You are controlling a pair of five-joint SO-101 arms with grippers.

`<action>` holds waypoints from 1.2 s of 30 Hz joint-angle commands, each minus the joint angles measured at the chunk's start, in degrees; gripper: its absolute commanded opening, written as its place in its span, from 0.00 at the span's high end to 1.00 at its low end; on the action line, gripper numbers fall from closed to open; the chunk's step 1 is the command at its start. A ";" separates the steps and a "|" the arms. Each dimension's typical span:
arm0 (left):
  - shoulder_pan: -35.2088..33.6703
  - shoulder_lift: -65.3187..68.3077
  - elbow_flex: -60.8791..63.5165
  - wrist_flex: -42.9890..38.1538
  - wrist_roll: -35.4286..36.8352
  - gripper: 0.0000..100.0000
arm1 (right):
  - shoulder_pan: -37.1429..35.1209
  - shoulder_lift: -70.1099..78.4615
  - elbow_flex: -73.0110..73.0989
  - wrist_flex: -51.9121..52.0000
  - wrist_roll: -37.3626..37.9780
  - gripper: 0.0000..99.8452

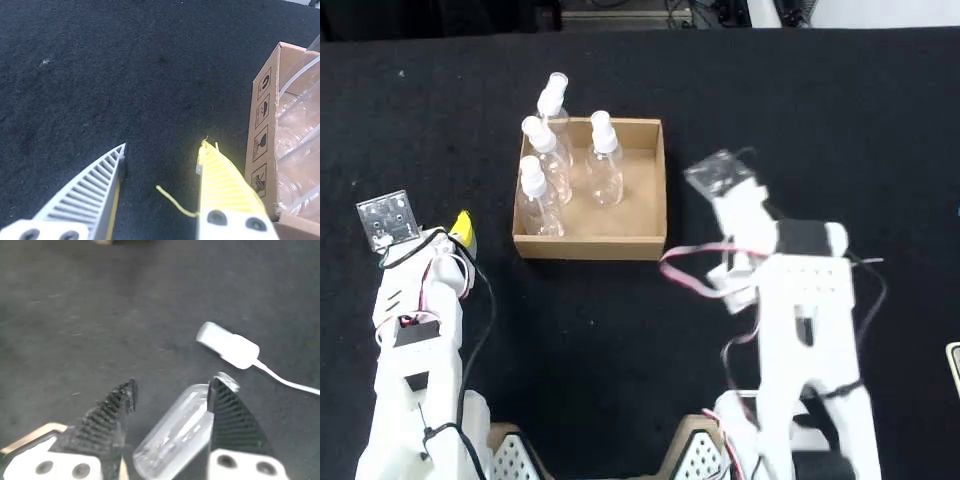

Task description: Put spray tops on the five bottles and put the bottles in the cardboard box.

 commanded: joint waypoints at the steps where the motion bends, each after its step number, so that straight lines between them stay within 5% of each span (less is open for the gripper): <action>1: 0.31 -0.79 -0.75 -1.41 -0.53 0.80 | -4.22 -5.05 -3.38 2.02 -1.41 0.81; 5: 0.22 -0.79 -0.75 -1.41 -0.53 0.80 | 2.55 -3.91 -6.81 2.02 5.10 0.80; 13: 0.31 -0.79 -0.84 -1.41 -0.53 0.80 | 19.16 13.32 -11.82 0.35 41.58 0.63; 17: 0.31 -0.79 -0.75 -1.41 -0.53 0.80 | 20.31 19.21 -11.47 -3.43 51.08 0.63; 28: 0.31 -0.79 -0.75 -1.41 -0.53 0.80 | 18.73 31.43 -11.47 -8.18 60.57 0.63; 33: 0.31 -0.79 -0.75 -1.41 -0.62 0.80 | 18.99 36.26 -11.82 -9.93 60.40 0.64; 36: 0.31 -0.79 -0.75 -1.41 -0.62 0.80 | 18.90 37.41 -11.82 -12.48 57.32 0.72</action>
